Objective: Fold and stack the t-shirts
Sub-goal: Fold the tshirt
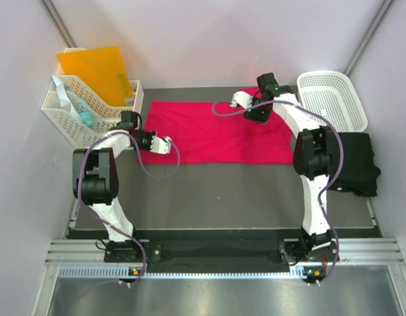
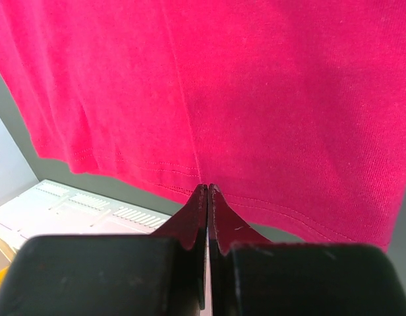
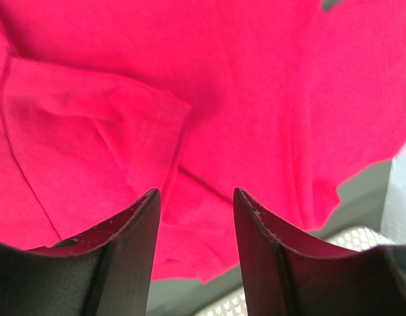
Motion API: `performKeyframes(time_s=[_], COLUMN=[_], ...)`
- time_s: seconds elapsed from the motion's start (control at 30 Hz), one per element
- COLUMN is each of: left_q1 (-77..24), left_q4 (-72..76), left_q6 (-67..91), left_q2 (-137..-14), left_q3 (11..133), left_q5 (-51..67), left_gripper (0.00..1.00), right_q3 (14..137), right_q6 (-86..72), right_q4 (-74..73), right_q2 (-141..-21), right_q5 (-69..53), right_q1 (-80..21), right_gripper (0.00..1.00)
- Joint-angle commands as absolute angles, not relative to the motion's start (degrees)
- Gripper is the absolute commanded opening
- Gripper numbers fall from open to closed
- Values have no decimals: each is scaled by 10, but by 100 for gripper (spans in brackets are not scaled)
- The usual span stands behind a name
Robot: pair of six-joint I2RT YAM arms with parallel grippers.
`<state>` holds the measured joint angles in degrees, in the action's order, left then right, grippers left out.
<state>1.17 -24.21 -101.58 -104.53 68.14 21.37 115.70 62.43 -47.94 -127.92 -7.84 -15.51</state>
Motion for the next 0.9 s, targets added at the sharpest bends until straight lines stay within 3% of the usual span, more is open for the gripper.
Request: performKeyframes(time_s=[0.0,0.4,0.67,0.87], left_q1=[8,5,4,3], left_q4=[-260,-272,-272,-271], left_q6=[-1032,-1035,-1038,-1039], left_q2=[-1030,-1021,-1026,-1034], left_q3=[689,690,693,700], left_q5=[219,211,209,208], left_gripper=[0,0,0,0], right_q3=[1193,1231,1226,1172], right_q6=[618,583,582,620], right_q4=[-508,-480,-454,-409], right_q2=[-1306,-1354,-1353,-1325], right_q5=[-139,-160,-154,-119], right_q1=[-160,-152,-152,-167], right_gripper=[49,48,14,8])
